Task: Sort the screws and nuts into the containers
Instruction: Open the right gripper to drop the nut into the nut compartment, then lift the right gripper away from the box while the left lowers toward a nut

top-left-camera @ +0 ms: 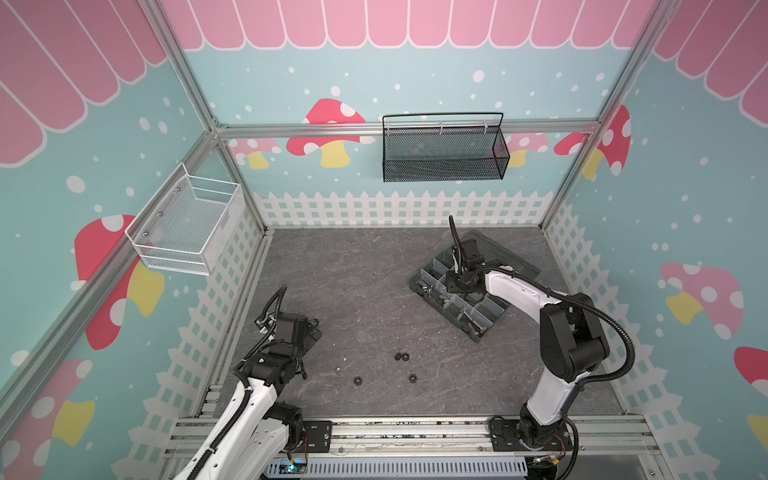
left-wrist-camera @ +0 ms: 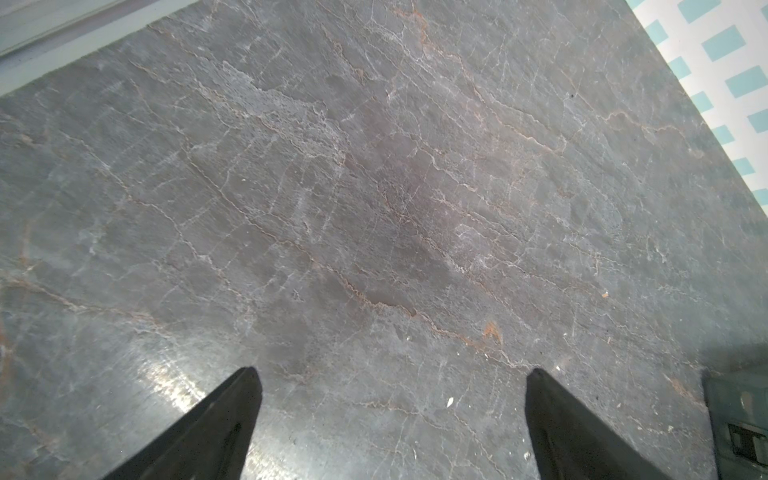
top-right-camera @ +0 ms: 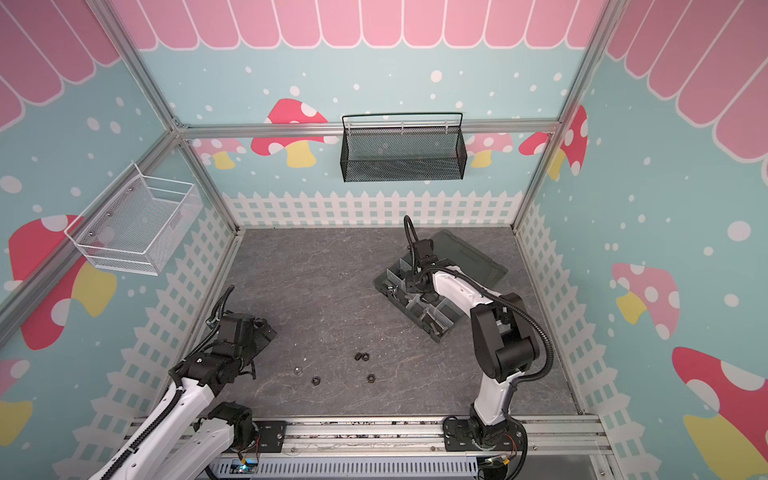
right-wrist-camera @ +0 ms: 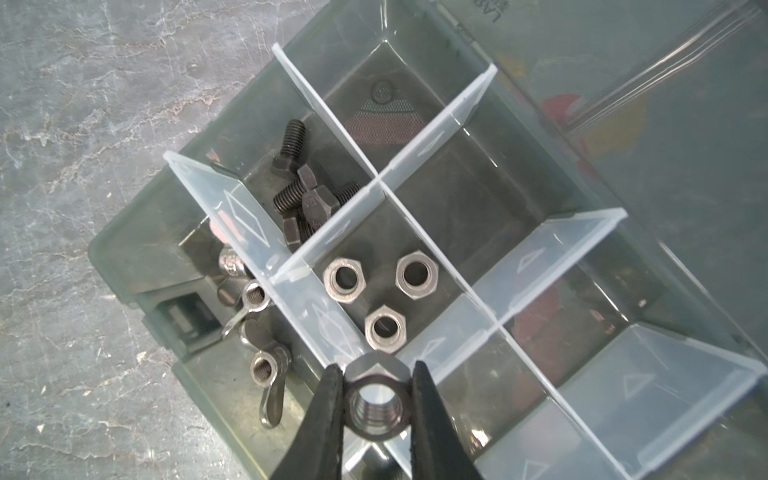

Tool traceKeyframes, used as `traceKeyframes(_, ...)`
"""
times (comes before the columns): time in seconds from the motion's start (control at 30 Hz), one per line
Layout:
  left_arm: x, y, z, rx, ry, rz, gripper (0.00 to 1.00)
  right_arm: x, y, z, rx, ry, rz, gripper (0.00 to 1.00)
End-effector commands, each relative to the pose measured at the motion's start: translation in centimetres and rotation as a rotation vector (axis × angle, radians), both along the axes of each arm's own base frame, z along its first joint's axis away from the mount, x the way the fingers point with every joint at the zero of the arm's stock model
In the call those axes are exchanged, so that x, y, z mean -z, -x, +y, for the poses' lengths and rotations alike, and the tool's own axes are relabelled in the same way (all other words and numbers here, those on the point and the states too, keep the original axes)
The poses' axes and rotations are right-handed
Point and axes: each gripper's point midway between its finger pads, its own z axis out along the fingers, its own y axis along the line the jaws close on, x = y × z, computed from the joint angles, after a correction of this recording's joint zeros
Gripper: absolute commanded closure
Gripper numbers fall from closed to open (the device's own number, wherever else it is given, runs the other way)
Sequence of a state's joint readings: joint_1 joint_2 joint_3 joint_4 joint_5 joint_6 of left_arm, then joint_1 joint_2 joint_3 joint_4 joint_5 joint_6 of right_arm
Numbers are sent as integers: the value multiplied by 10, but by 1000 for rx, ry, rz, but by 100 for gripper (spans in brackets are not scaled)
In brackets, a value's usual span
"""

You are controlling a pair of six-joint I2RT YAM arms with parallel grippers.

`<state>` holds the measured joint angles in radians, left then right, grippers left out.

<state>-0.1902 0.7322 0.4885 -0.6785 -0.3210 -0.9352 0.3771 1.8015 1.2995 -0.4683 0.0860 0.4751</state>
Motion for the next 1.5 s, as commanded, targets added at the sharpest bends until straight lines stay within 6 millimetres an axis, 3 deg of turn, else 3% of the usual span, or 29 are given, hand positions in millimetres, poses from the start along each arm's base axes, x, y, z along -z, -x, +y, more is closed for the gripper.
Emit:
traceKeyframes(0.0, -2, -2, 2, -12, -1, -11, 0, -3, -13, 0, -5, 2, -17, 100)
traceKeyframes(0.23, -1, -3, -2, 6, 20, -10, 0, 13, -18, -1, -7, 16, 13, 92)
traceKeyframes(0.63, 0, -1, -2, 4, 24, -13, 0, 12, -16, -3, -7, 26, 10, 61)
traceKeyframes(1.2, -3, 4, 3, -29, 40, -53, 0, -34, 0, -13, 2, -6, -125, 39)
traceKeyframes(1.47, -6, 2, -2, 10, 50, -43, 0, -48, 24, -36, 51, 23, -213, 14)
